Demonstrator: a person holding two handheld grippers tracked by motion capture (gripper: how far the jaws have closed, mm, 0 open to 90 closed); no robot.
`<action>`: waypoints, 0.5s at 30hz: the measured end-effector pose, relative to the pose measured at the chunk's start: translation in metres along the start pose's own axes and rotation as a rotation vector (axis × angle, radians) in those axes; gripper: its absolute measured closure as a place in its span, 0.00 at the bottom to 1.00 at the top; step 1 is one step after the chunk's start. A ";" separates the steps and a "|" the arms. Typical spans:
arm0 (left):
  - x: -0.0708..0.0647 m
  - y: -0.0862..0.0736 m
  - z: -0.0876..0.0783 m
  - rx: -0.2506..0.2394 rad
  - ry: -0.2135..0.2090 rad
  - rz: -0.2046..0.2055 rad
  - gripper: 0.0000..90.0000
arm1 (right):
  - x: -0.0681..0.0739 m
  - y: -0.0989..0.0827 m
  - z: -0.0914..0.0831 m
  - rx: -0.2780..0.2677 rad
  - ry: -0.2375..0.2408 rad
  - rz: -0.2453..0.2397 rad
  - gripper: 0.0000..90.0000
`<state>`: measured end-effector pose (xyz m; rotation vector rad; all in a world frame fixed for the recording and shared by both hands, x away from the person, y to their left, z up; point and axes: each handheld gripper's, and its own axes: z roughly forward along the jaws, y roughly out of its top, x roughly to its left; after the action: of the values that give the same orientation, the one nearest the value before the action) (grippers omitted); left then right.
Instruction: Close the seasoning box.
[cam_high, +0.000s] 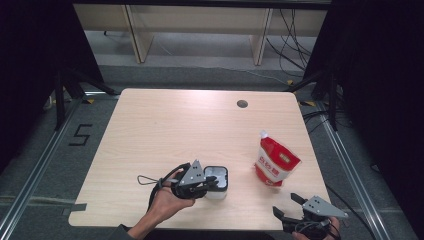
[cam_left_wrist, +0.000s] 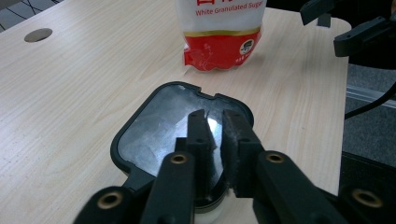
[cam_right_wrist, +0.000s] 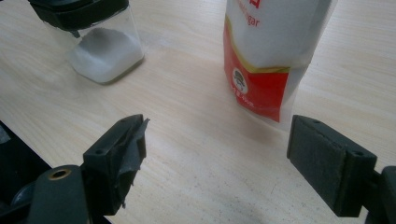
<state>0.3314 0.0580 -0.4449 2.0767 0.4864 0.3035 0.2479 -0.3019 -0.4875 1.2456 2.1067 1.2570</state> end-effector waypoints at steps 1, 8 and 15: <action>0.000 0.000 0.000 -0.003 -0.006 0.000 0.85 | 0.000 0.000 0.000 -0.001 0.000 -0.001 0.23; 0.004 -0.001 -0.008 -0.030 -0.010 -0.044 0.71 | -0.002 0.000 0.000 -0.008 -0.002 -0.022 0.23; 0.005 -0.003 -0.019 -0.040 0.002 -0.068 0.54 | 0.000 0.000 -0.001 0.004 -0.003 0.005 0.23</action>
<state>0.3275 0.0766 -0.4376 2.0167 0.5469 0.2733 0.2475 -0.3024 -0.4870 1.2548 2.1063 1.2522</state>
